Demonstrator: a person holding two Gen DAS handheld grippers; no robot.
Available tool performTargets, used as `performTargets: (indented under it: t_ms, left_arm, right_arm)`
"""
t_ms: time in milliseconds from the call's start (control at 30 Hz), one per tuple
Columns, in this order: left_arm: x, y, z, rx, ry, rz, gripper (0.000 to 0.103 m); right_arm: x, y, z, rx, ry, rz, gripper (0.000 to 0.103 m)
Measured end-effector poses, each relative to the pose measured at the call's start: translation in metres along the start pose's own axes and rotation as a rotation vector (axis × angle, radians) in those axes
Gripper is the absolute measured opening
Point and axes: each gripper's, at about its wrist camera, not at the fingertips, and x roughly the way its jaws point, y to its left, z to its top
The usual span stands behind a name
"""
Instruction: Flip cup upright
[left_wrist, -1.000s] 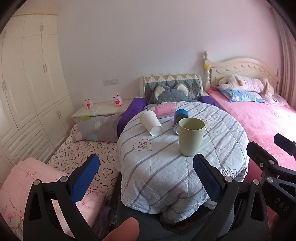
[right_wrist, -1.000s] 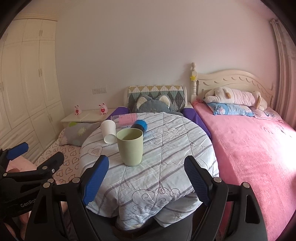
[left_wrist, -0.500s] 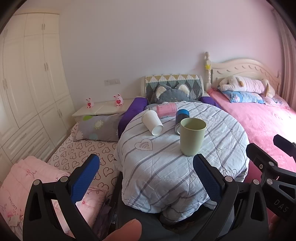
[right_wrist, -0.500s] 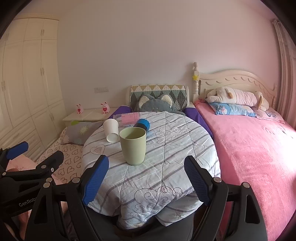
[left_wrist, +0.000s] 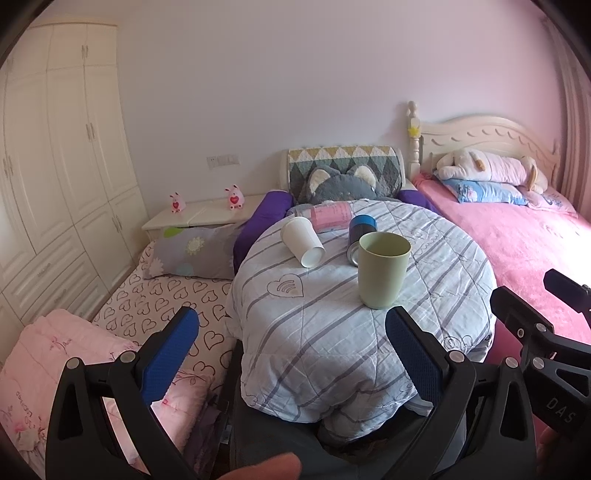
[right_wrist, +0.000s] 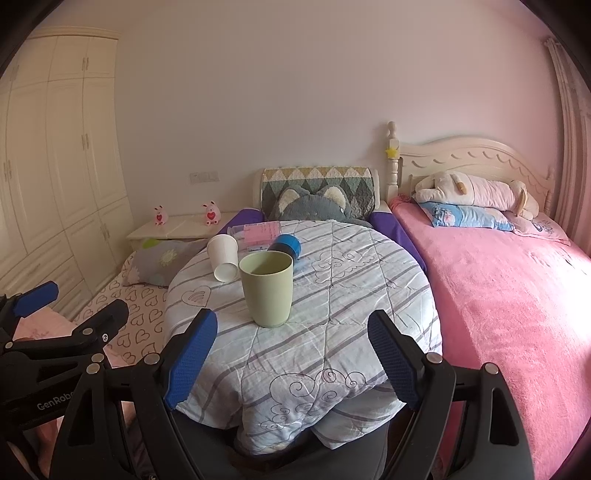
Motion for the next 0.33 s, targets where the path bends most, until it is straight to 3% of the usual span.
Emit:
performTargets:
  t_ms: [333]
  left_arm:
    - [0.0036, 0.0011, -0.0017, -0.001, 0.007, -0.014, 0.103]
  right_arm:
    - [0.0027, -0.0008, -0.0003, 0.001, 0.008, 0.003, 0.085]
